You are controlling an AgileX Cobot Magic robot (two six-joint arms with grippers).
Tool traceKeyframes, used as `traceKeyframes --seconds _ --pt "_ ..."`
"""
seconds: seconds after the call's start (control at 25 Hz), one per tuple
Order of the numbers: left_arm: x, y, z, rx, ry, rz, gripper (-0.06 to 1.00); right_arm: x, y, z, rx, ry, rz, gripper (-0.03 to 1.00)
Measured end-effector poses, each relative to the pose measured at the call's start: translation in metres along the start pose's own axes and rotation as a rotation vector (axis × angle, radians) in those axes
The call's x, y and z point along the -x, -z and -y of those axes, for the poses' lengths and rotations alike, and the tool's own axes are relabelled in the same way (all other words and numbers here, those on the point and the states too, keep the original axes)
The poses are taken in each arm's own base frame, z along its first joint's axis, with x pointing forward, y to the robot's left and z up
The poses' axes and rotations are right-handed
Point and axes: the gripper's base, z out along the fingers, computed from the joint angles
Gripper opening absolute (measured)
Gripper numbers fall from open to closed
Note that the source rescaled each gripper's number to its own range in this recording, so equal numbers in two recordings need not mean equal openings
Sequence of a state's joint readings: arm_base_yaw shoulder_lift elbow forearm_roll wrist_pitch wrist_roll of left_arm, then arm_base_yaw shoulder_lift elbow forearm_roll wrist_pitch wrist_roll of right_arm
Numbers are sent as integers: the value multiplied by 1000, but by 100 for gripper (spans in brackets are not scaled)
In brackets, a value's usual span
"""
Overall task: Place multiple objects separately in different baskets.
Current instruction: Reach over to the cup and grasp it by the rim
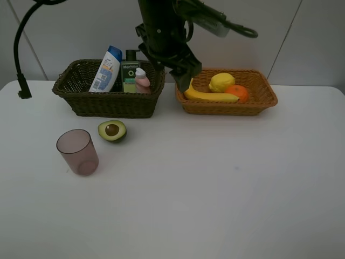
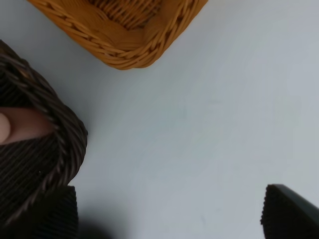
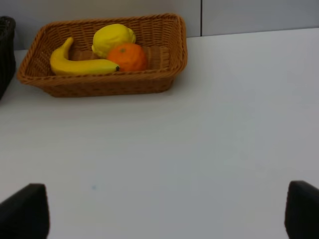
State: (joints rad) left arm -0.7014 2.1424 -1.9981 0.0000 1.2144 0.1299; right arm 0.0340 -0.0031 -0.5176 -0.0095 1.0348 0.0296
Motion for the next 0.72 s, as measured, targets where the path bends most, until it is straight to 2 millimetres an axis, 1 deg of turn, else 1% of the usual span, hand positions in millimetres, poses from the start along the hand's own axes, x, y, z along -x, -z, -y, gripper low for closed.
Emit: traceKeyframes --seconds 0.12,0.24,0.4,0.52,0.72 --pt "-3 3 0 0 15 -4 97 0 0 0 0 0 0 100" --pt "-14 7 2 -4 18 -29 97 0 0 0 0 0 0 100" --pt "-39 12 5 -10 22 -87 97 0 0 0 0 0 0 100" --pt "-62 17 7 -15 25 -134 97 0 0 0 0 0 0 100" --pt "-96 25 11 -15 53 -150 97 0 0 0 0 0 0 100"
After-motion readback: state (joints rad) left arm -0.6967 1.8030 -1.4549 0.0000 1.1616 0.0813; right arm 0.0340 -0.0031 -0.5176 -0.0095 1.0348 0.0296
